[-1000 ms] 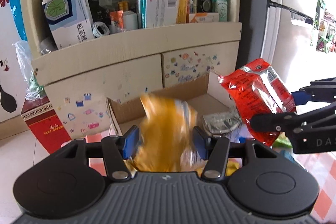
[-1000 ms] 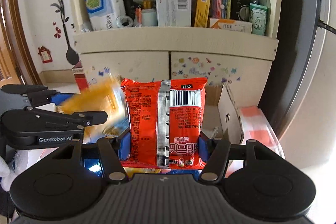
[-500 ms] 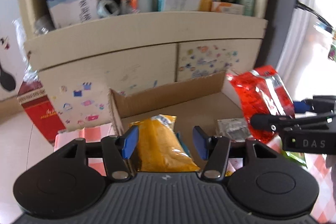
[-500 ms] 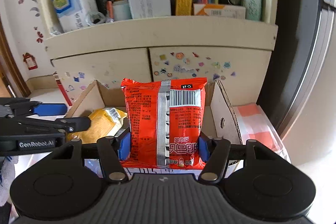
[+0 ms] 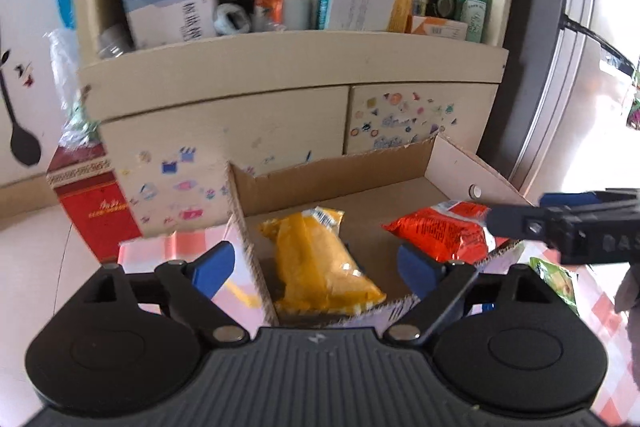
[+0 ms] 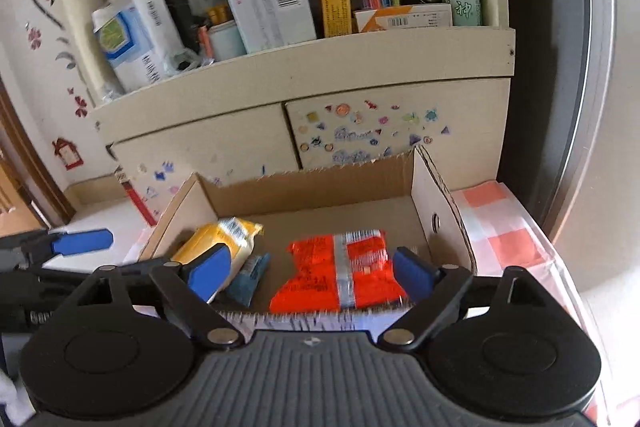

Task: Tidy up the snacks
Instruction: 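Lower both held packets into the box and open both grippers, then move both tools back from the box to the snack packets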

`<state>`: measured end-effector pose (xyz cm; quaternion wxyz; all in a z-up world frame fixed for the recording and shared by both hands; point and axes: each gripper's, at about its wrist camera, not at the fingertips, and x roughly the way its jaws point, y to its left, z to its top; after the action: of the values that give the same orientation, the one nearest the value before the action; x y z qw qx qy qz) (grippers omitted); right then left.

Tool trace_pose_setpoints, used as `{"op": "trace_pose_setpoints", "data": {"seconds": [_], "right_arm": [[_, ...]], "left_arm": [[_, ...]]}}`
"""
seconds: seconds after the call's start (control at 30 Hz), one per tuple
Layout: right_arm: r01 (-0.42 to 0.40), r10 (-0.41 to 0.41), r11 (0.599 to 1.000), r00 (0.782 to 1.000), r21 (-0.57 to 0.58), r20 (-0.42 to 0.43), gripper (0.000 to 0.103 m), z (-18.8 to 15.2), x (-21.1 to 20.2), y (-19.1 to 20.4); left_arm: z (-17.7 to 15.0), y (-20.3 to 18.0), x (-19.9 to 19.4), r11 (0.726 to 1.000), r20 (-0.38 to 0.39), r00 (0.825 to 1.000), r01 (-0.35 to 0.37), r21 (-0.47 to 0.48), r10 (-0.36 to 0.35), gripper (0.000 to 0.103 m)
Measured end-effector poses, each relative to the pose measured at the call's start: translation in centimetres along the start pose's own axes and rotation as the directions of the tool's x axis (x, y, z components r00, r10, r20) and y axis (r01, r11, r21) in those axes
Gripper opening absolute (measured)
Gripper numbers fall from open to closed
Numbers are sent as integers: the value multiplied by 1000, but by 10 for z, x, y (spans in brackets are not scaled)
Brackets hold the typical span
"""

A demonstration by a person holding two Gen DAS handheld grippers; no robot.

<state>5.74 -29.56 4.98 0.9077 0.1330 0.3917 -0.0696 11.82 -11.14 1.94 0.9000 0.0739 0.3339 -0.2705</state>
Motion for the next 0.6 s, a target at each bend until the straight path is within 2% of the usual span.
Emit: {"op": "trace_pose_setpoints", "data": {"seconds": [0.13, 0.4, 0.6], "right_arm": [[3, -3, 1000, 999, -18, -41, 94, -16, -11, 6], [-7, 2, 998, 997, -56, -75, 97, -51, -40, 25], [3, -9, 998, 994, -59, -106, 97, -71, -47, 31]], "left_arm": [[-16, 12, -12, 999, -33, 999, -11, -50, 9, 89], [-47, 24, -29, 997, -76, 995, -65, -40, 62, 91], [-70, 38, -37, 993, -116, 989, -99, -62, 91, 91]]}}
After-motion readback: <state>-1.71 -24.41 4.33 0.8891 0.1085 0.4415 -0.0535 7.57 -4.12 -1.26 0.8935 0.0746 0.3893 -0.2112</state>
